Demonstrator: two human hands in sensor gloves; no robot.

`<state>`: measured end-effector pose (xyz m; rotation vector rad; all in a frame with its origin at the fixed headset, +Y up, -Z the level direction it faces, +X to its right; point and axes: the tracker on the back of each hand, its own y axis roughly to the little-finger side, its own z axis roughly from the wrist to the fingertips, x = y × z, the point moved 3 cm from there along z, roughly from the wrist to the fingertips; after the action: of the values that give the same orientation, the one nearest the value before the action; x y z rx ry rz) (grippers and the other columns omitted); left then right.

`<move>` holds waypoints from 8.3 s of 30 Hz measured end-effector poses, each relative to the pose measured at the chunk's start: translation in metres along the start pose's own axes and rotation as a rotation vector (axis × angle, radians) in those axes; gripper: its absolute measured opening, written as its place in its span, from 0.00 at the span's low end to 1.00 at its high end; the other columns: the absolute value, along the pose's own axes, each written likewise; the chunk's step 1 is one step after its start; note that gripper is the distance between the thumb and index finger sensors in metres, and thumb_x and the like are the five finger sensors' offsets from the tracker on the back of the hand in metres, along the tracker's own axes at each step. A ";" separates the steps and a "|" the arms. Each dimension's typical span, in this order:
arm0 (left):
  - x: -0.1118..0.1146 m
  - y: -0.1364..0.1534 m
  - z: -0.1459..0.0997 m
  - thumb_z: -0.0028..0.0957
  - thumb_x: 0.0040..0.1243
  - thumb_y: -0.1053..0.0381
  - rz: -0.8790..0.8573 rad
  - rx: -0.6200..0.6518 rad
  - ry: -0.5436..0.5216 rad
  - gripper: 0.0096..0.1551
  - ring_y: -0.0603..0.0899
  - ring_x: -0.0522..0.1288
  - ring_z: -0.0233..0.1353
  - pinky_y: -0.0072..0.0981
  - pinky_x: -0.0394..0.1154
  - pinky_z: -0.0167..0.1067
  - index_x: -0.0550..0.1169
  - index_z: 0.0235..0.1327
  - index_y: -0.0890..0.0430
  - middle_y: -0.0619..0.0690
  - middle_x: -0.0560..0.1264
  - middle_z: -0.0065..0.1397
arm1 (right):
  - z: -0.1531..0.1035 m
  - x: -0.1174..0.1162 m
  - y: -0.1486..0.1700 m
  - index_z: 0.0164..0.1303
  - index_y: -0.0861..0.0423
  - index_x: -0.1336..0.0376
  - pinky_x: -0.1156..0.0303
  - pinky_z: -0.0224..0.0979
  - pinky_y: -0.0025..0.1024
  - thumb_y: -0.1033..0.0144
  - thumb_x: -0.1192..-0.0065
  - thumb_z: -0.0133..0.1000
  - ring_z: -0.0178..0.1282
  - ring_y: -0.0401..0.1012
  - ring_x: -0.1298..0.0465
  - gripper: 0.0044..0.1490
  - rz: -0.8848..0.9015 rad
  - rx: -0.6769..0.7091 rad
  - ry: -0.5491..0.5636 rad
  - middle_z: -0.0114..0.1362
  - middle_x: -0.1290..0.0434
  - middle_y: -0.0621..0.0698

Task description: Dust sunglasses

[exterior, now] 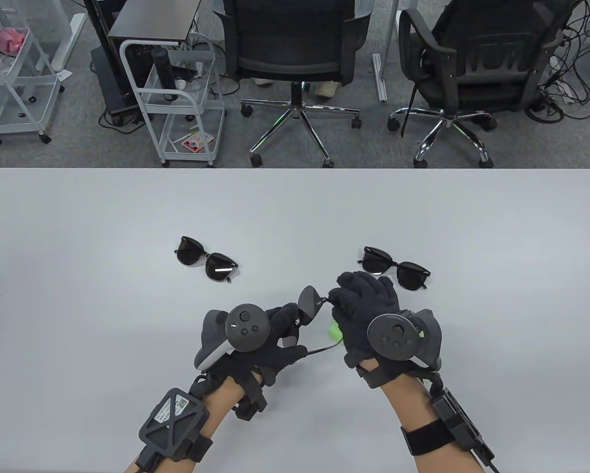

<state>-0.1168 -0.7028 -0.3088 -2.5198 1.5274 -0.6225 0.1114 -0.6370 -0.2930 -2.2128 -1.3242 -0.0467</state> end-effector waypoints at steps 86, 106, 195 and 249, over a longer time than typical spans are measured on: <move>-0.045 0.002 -0.021 0.28 0.75 0.28 0.728 0.089 -0.476 0.57 0.49 0.75 0.71 0.55 0.65 0.75 0.63 0.74 0.39 0.37 0.70 0.73 | -0.031 -0.100 0.041 0.48 0.53 0.23 0.23 0.65 0.49 0.61 0.17 0.40 0.43 0.41 0.09 0.26 -0.663 0.227 -0.627 0.52 0.14 0.51; -0.034 -0.033 -0.029 0.28 0.74 0.28 0.747 0.208 -0.505 0.56 0.48 0.76 0.71 0.54 0.65 0.75 0.63 0.73 0.38 0.36 0.70 0.72 | -0.021 -0.067 0.070 0.51 0.53 0.22 0.24 0.64 0.52 0.58 0.21 0.44 0.46 0.43 0.10 0.26 0.940 -0.355 -0.327 0.55 0.13 0.50; -0.031 -0.065 -0.040 0.24 0.78 0.30 0.756 0.306 -0.487 0.60 0.42 0.85 0.59 0.49 0.71 0.73 0.65 0.74 0.42 0.35 0.76 0.66 | -0.019 -0.041 0.041 0.44 0.58 0.22 0.24 0.63 0.53 0.50 0.33 0.51 0.38 0.43 0.14 0.26 1.014 -0.334 -0.032 0.45 0.14 0.51; -0.031 -0.080 -0.046 0.24 0.78 0.34 0.668 0.347 -0.532 0.60 0.37 0.87 0.55 0.43 0.74 0.72 0.64 0.74 0.46 0.38 0.75 0.70 | -0.018 -0.081 0.009 0.52 0.54 0.27 0.32 0.69 0.61 0.61 0.22 0.45 0.60 0.48 0.16 0.25 1.068 -0.283 -0.310 0.57 0.17 0.47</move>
<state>-0.0828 -0.6328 -0.2507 -1.5898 1.7024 -0.0873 0.0819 -0.7140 -0.3058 -2.9708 -0.1100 0.5461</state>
